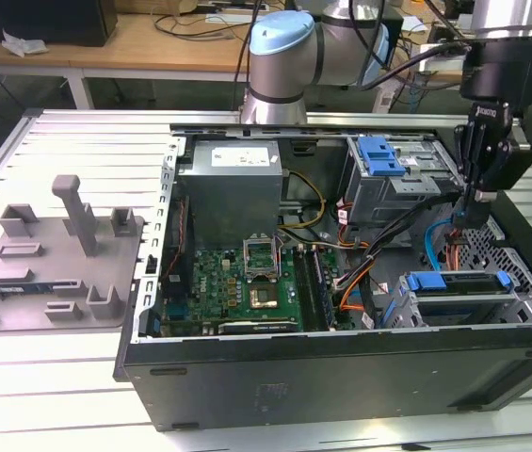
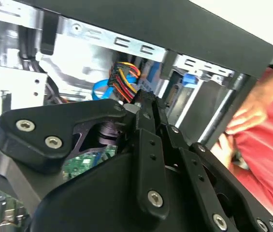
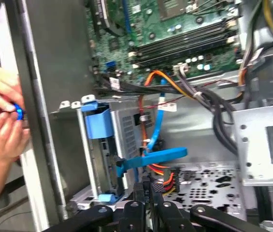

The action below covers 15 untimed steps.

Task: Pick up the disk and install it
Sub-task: 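Insert the first disk wire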

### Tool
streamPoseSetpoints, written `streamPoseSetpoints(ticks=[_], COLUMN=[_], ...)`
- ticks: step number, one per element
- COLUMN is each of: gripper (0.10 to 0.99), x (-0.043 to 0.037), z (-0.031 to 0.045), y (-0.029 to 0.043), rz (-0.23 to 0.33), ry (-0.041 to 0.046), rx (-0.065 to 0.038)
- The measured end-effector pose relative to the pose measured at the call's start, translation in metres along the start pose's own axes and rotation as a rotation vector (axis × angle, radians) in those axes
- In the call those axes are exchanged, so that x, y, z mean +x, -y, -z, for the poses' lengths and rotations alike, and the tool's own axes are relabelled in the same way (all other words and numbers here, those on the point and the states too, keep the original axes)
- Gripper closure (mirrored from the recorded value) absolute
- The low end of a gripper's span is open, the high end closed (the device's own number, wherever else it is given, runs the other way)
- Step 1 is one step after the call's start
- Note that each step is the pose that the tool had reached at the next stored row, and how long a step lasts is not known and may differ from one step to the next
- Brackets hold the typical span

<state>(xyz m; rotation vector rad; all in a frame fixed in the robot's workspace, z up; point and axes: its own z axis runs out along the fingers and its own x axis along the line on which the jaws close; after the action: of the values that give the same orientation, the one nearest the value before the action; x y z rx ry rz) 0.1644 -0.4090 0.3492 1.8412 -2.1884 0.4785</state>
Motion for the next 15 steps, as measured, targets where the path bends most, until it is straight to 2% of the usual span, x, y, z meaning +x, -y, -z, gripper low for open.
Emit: streamPoseSetpoints(ticks=[3, 5, 6, 7, 9, 12, 15], gripper=[0.922, 0.922, 0.922, 0.922, 0.922, 0.922, 0.922], x=[0.0068, 0.0126, 0.0152, 0.0215, 0.0344, 0.0444, 0.0544], z=[0.0019, 0.0043, 0.0053, 0.0063, 0.0018, -0.0025, -0.007], y=[0.0013, 0.0024, 0.0029, 0.004, 0.0062, 0.0079, 0.0094], rz=[-0.001, -0.001, -0.001, -0.002, -0.002, -0.002, -0.003], ry=[0.0421, 0.0621, 0.069, 0.0829, 0.1015, 0.1148, 0.1359], rx=[-0.008, -0.012, -0.013, -0.016, -0.02, -0.022, -0.026])
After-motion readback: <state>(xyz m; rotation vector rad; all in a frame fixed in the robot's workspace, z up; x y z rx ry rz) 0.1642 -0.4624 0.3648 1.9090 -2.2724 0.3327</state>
